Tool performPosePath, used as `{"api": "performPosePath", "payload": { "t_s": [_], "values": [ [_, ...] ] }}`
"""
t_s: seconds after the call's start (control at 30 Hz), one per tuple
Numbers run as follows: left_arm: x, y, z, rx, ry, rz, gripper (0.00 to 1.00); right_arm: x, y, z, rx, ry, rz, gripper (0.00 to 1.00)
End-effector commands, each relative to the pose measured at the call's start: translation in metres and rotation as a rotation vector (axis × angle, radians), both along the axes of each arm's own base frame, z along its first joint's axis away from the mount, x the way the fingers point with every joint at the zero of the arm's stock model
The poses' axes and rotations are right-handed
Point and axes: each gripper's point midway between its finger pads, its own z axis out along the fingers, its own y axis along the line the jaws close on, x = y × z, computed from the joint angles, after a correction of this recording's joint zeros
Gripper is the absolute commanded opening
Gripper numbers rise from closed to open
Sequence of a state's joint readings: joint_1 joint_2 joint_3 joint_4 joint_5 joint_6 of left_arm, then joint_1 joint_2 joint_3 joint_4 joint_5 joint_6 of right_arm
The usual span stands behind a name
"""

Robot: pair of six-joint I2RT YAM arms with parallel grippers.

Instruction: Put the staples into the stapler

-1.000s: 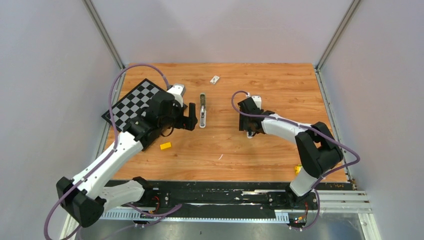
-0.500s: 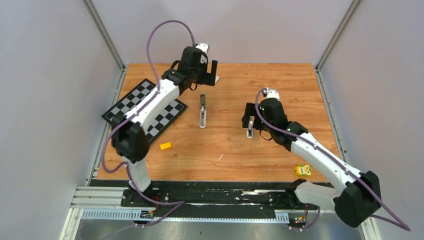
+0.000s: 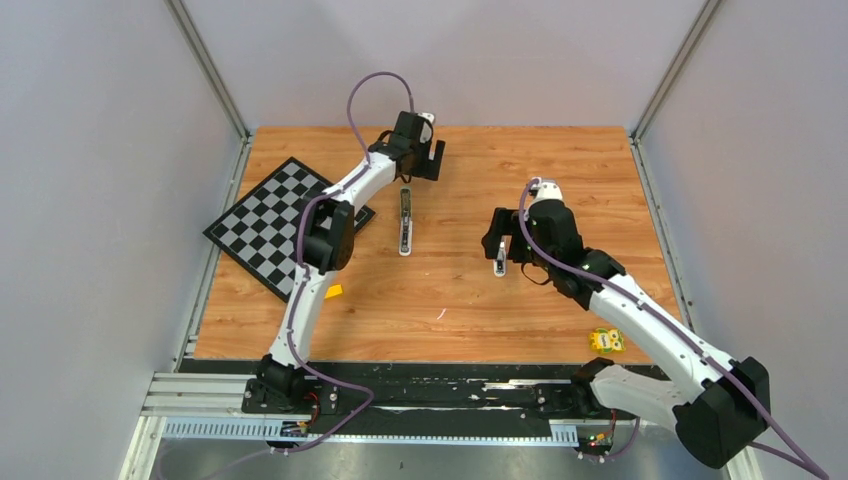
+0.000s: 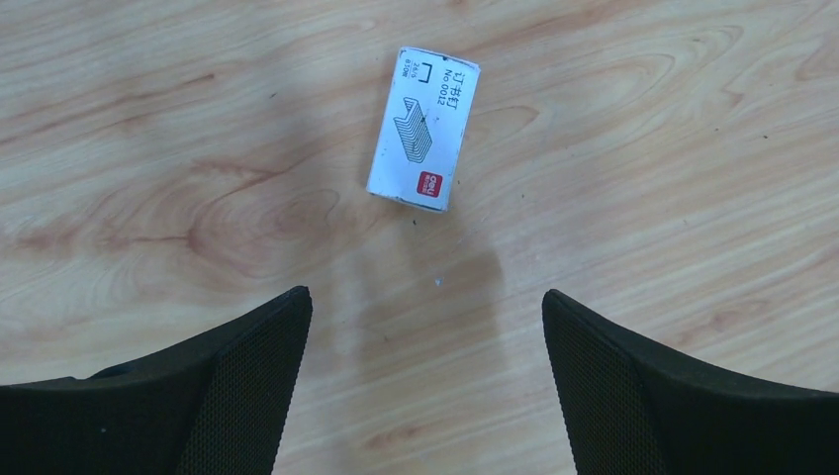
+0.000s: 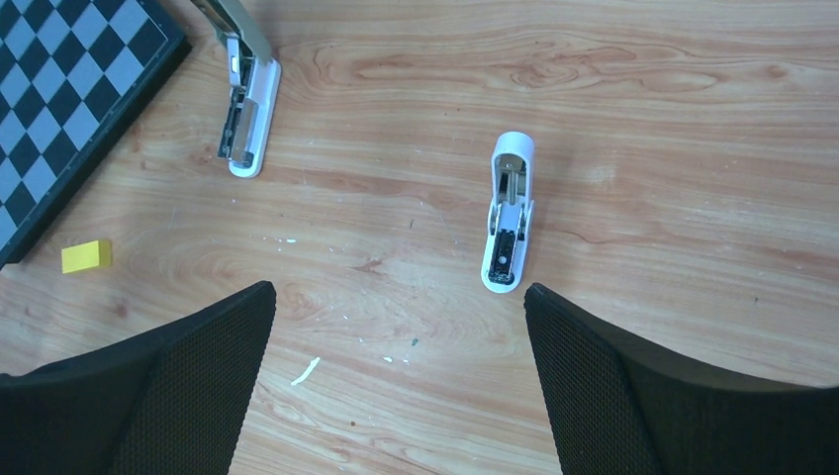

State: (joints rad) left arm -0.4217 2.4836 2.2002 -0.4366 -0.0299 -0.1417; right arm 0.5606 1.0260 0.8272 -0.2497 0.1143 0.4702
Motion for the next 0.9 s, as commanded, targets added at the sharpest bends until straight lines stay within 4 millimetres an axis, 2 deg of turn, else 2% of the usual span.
{"api": "performPosePath", "payload": {
  "t_s": [0.0,0.27,0.6,0.87],
  "values": [
    [0.025,-0.013,0.014,-0.057,-0.098,-0.017,0.87,0.006,0.003,0.004,-0.004,0.006,0.01,0.99],
    [0.04,-0.029,-0.016,-0.122,-0.091,-0.037,0.83,0.012,0.004,0.014,-0.008,-0.012,0.006,0.99],
    [0.052,-0.024,-0.015,-0.212,-0.091,0.013,0.77,0.012,0.0,0.04,0.0,-0.065,0.001,0.99],
    [0.051,-0.029,-0.02,-0.26,-0.063,0.032,0.67,0.007,-0.005,0.045,0.014,-0.082,-0.011,0.99]
  ]
}}
